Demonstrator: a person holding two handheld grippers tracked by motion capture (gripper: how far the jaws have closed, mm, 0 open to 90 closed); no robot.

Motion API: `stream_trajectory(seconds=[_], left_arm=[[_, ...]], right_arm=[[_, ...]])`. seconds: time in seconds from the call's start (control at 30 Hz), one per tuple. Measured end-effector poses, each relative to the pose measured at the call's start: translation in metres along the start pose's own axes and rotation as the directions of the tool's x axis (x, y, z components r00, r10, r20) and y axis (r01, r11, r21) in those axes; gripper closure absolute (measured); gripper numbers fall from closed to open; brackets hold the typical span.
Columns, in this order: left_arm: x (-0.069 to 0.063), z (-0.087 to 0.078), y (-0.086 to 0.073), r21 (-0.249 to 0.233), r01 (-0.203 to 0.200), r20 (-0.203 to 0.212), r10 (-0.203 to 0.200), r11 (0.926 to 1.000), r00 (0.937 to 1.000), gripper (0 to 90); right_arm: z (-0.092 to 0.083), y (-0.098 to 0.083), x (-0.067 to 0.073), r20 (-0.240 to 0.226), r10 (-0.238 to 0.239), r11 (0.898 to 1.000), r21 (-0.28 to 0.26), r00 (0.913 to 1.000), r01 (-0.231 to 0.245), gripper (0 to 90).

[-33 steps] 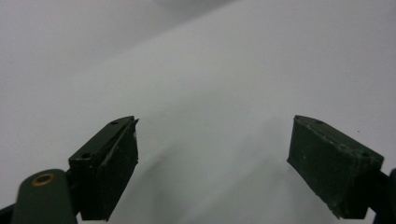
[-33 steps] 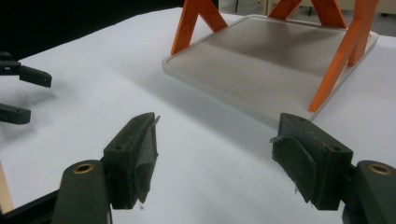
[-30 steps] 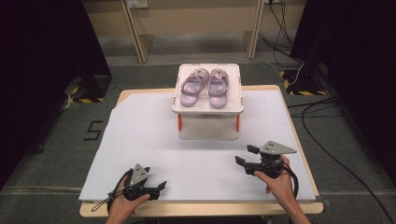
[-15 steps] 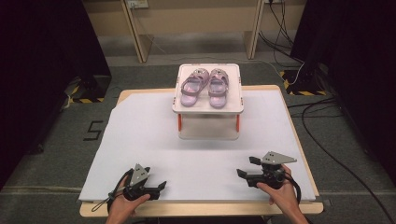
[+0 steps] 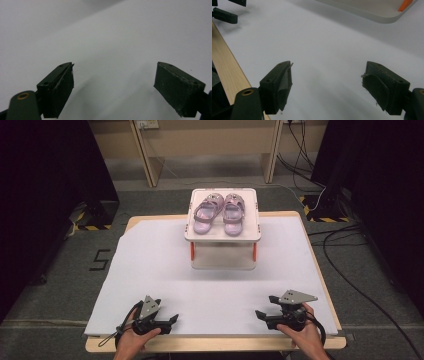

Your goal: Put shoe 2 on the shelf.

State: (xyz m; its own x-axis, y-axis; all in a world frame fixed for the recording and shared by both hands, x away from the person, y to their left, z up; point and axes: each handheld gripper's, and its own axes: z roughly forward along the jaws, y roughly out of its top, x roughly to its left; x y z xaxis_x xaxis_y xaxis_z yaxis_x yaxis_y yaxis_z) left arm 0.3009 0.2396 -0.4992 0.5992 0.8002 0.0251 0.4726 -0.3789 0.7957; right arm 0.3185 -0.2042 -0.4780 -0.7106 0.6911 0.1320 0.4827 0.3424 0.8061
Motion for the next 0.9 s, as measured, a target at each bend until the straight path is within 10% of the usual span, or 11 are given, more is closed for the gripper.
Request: stream_trajectory(seconds=[0.9], left_arm=[[-0.0005, 0.0001, -0.0001, 0.0, -0.002, 0.003, 0.002, 1.0, 1.0, 15.4]], right_arm=[[-0.0037, -0.005, 0.0012, 0.03, -0.041, 0.998, 0.055, 0.9987, 0.04, 21.6]])
